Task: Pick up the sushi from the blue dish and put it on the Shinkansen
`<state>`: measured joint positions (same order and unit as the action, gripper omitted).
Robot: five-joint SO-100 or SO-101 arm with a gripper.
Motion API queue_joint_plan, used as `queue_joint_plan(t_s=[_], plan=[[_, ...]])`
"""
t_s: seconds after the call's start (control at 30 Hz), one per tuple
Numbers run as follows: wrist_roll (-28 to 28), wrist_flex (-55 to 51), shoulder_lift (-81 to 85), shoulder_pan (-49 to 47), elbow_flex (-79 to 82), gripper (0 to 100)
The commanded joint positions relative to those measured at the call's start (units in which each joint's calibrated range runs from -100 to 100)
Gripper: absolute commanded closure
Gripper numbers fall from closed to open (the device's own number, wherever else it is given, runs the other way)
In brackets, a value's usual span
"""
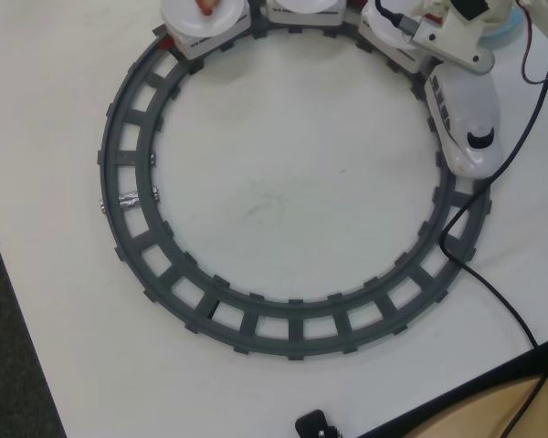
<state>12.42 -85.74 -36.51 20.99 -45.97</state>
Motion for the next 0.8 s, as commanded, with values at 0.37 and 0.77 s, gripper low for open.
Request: queue_joint_plan(t_s=[0.37, 0.77], plan=[[0.0, 0.3, -1.1, 0.3, -3.8, 97], [-0.4, -3.1, -1.1, 2.2, -1.8, 96]])
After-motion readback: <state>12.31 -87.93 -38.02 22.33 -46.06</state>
